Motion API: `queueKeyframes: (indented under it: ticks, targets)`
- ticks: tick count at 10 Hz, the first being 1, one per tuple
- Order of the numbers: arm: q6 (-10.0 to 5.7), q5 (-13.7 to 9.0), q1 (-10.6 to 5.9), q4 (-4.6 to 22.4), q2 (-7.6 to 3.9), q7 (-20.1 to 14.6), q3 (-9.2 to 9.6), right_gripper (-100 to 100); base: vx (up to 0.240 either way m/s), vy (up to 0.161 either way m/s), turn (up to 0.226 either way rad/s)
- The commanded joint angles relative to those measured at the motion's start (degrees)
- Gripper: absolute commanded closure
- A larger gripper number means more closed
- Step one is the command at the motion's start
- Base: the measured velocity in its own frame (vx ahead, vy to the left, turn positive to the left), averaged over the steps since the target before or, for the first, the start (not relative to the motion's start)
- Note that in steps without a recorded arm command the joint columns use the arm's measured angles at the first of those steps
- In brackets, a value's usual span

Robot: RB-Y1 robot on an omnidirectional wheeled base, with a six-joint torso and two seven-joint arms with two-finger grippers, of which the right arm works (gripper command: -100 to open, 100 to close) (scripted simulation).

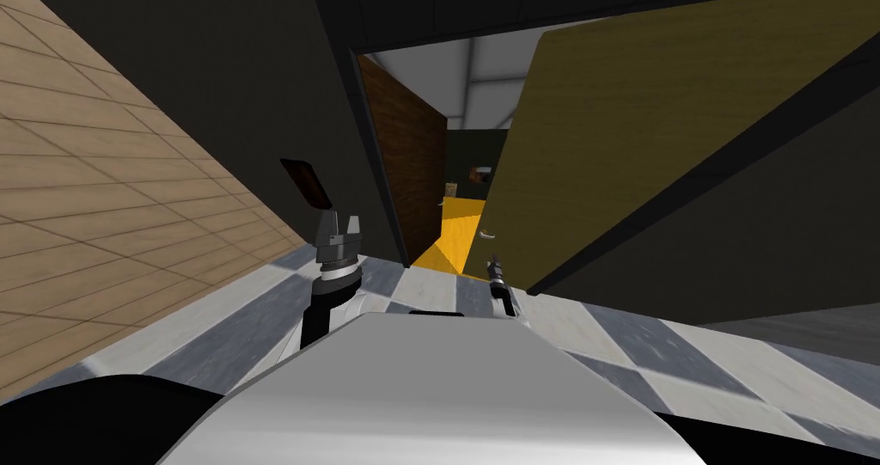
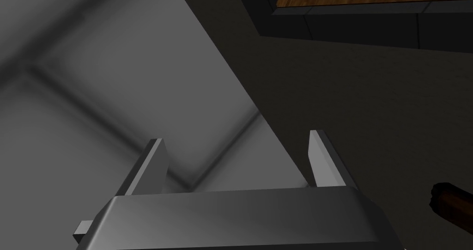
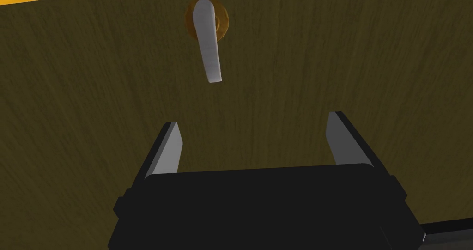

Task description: Push the door open

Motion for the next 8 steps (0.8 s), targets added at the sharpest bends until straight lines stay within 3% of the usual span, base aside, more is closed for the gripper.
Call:
queueKeyframes:
  ticks: [1, 8]
  targets:
    - [-0.43, -0.18, -0.92, 2.14, -0.18, 0.05, -0.24, -100, 0.043, -0.087, 0.084]
    - [-1.85, -0.82, -4.01, 9.7, -0.83, 0.19, -1.11, -100, 0.034, -0.082, 0.087]
